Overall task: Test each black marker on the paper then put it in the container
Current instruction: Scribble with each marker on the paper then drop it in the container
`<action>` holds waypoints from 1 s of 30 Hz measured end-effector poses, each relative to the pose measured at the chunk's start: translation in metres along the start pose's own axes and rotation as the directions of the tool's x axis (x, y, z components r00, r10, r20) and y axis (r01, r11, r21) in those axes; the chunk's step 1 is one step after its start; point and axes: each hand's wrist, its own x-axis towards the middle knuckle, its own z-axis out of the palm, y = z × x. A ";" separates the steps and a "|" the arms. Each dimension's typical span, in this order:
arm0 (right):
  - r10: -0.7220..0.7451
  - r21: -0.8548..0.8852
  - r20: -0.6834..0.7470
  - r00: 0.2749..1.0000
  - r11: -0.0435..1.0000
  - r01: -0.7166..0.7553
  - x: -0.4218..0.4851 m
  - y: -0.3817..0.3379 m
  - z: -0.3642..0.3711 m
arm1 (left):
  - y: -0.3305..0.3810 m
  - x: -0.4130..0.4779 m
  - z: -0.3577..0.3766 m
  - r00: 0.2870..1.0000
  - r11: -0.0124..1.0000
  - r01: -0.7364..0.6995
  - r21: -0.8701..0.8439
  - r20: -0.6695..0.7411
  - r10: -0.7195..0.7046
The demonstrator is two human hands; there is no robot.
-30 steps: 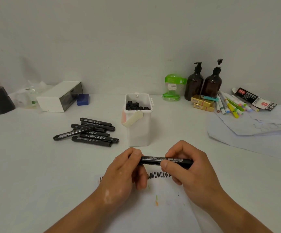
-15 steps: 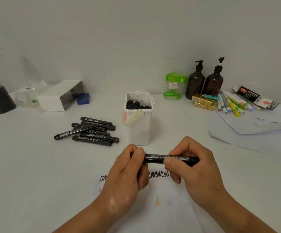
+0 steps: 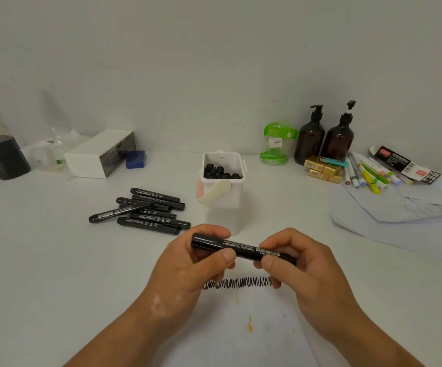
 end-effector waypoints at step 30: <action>-0.093 -0.048 -0.215 0.972 0.995 0.084 0.009 0.002 -0.056 | 0.015 0.005 -0.018 0.996 0.913 -0.014 0.408 0.085 -0.022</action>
